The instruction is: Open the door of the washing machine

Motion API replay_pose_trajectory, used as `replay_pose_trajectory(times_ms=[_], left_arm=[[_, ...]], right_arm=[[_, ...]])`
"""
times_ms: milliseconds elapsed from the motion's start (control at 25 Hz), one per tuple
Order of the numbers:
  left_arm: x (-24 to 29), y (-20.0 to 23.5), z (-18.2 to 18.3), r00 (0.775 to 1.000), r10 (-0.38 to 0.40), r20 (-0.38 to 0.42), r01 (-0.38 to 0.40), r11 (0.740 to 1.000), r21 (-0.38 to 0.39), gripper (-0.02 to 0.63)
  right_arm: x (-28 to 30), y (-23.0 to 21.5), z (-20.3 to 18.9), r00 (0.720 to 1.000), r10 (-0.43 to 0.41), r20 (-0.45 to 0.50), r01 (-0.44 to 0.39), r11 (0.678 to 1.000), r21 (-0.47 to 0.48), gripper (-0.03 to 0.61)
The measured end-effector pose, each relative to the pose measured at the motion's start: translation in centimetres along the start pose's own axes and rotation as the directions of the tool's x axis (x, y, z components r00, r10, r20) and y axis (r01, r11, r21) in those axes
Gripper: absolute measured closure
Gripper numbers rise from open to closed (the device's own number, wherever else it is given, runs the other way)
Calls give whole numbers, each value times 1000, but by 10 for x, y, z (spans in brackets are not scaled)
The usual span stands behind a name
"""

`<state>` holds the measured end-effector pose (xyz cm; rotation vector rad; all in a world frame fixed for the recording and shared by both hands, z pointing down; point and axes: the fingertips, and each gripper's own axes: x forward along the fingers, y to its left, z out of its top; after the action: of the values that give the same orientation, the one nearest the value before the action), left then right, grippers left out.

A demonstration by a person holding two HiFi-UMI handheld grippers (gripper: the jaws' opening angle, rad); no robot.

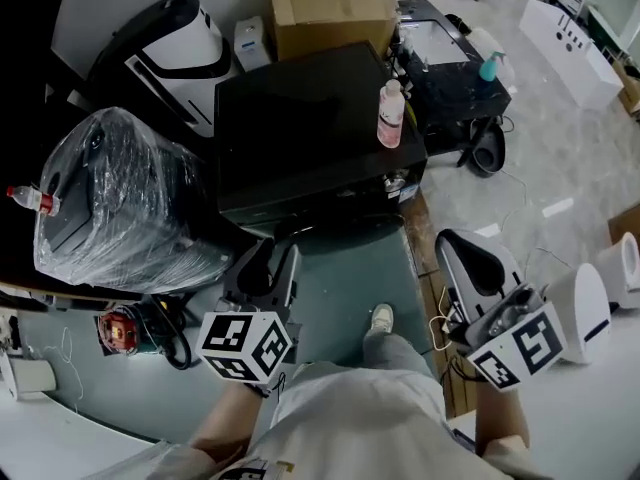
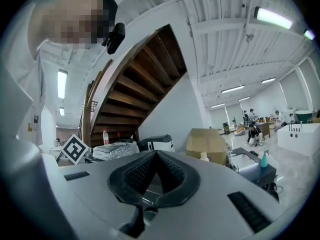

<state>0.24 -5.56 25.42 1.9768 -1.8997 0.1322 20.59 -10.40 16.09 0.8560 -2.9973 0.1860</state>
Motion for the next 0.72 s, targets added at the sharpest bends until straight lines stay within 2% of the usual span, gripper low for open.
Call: replay_pose_trajectory(times_ms=[160, 320, 480, 600, 720], left_arm=[[29, -1, -16, 996, 54, -70, -63, 990, -130, 435], [50, 0, -29, 990, 96, -106, -122, 955, -271, 423], [67, 3, -45, 987, 111, -119, -151, 895, -419, 410], [82, 6, -67, 982, 114, -152, -178, 833, -523, 408], [93, 12, -92, 971, 123, -204, -222, 780, -586, 393]], right_arm=[[16, -31, -23, 995, 77, -70, -75, 997, 28, 557], [30, -50, -30, 986, 139, -96, -136, 990, 38, 557], [41, -60, -37, 978, 178, -104, -172, 983, 62, 557], [47, -66, -45, 973, 192, -126, -184, 980, 70, 557], [54, -71, -53, 969, 199, -146, -189, 979, 76, 557]])
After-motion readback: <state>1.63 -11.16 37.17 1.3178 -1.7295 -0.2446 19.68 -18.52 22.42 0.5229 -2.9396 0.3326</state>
